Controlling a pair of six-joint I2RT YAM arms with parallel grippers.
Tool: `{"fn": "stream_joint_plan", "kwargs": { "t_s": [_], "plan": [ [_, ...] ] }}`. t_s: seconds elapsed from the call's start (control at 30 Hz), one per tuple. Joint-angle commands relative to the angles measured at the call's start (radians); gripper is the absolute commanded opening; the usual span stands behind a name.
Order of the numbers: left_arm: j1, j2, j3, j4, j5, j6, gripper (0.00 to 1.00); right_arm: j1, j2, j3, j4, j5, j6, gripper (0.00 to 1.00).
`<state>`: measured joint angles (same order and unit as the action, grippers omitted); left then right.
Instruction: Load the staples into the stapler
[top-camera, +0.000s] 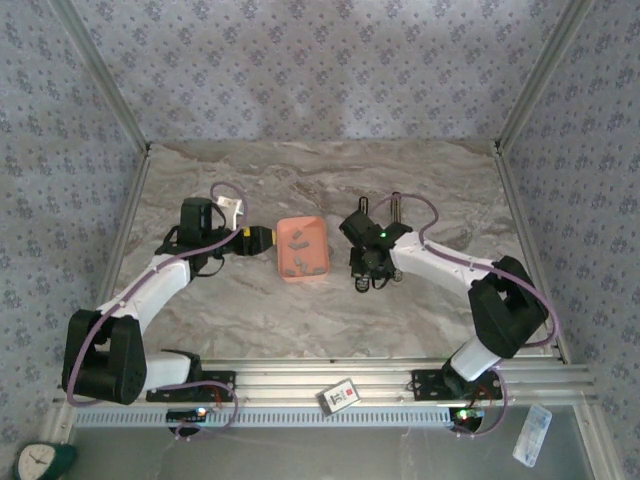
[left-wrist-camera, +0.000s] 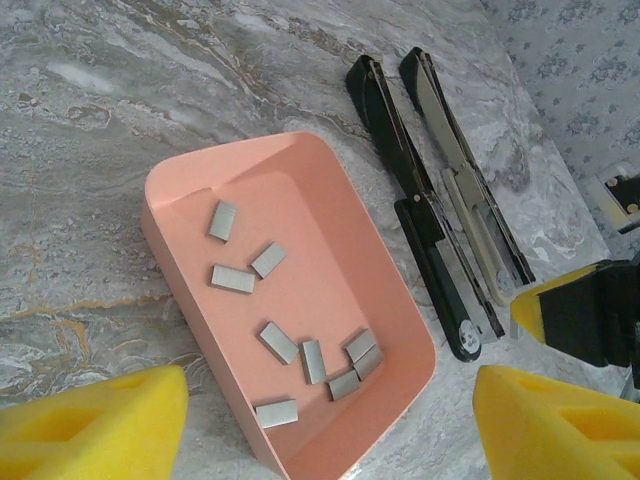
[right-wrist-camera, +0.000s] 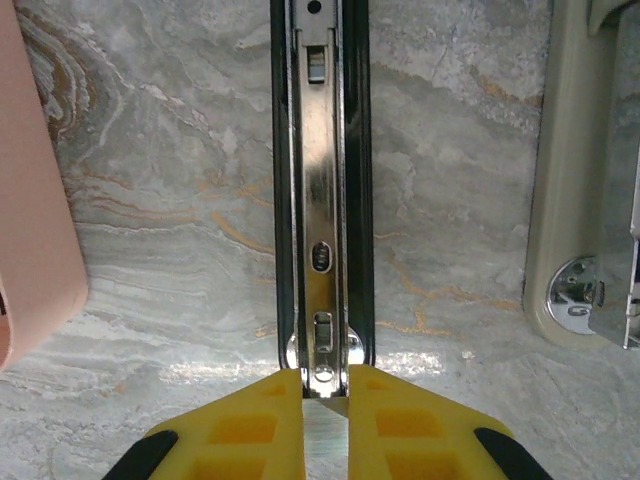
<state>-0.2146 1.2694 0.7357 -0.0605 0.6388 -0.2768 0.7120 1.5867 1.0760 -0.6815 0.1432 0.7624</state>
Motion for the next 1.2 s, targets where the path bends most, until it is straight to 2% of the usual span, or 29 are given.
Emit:
{"fn": "stream_joint_plan", "kwargs": {
  "t_s": [0.0,0.67,1.17],
  "plan": [
    [-0.002,-0.021,0.008,-0.015,0.001,0.022,0.75,0.0,0.027,0.032,-0.001,0.024,-0.025,0.15],
    [-0.002,-0.022,0.008,-0.016,0.0,0.025,0.75,-0.006,0.068,0.029,0.01,0.054,-0.054,0.14],
    [-0.002,-0.019,0.008,-0.018,-0.004,0.028,0.75,-0.003,0.004,0.023,0.003,0.086,-0.081,0.14]
  ]
}}
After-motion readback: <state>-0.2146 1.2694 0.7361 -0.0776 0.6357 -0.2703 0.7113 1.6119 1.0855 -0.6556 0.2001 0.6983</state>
